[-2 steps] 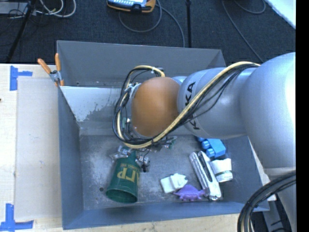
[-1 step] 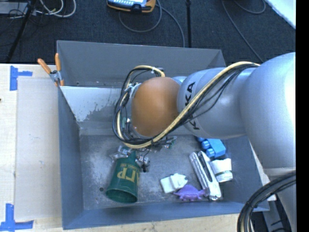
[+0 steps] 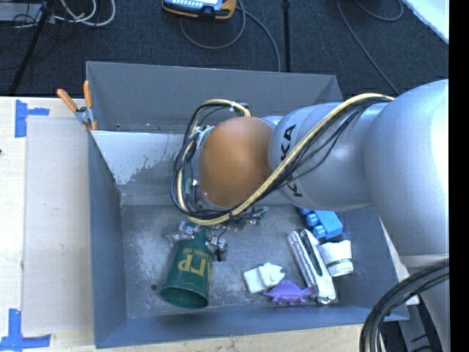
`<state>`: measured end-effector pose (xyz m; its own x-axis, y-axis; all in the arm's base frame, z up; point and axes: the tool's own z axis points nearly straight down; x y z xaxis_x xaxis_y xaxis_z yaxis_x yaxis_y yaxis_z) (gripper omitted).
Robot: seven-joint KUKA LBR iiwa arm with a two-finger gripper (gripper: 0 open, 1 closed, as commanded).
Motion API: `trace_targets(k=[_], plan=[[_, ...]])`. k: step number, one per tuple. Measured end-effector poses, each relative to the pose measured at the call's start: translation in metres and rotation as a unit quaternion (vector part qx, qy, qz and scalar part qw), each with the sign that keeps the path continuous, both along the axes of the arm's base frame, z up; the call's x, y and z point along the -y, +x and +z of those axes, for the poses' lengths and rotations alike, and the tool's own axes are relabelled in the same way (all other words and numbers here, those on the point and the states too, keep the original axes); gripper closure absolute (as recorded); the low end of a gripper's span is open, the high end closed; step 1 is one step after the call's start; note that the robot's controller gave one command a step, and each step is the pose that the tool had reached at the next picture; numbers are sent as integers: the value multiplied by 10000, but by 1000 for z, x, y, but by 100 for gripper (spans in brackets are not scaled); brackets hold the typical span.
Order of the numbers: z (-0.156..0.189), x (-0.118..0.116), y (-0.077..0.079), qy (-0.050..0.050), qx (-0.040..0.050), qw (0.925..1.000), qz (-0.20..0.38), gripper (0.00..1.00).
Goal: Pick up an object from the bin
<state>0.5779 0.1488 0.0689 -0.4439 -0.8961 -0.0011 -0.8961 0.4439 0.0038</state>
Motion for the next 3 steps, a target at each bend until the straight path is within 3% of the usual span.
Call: trace_targets(k=[3], plan=[[0,0,0,1,-1,10000,-6,100]])
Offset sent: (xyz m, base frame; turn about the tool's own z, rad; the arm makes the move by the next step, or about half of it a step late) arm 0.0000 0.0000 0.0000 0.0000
